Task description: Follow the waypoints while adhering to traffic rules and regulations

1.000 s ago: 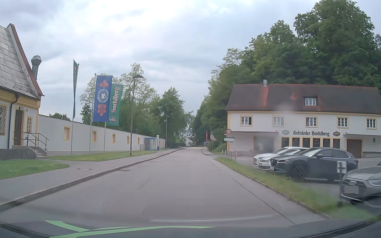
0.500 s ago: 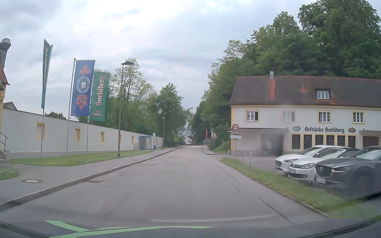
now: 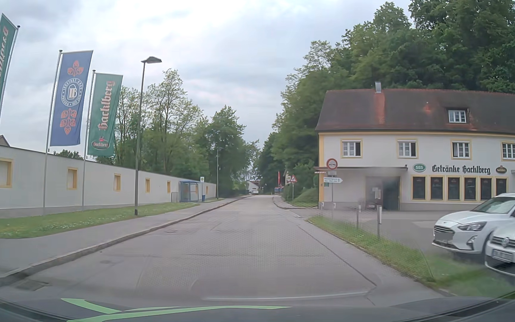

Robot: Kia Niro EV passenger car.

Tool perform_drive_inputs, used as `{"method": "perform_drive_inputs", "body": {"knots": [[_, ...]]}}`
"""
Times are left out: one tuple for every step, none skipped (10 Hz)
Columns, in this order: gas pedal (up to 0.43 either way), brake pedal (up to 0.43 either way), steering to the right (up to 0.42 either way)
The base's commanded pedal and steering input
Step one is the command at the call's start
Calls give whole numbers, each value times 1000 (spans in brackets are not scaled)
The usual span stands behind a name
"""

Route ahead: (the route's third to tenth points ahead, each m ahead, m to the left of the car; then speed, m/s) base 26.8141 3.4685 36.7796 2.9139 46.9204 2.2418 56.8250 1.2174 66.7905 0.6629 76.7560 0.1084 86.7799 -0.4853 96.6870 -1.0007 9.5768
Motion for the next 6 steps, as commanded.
{"method": "perform_drive_inputs", "body": {"knots": [[130,0,4],[130,0,5],[118,0,5],[110,0,5],[98,0,5],[98,0,4]]}}
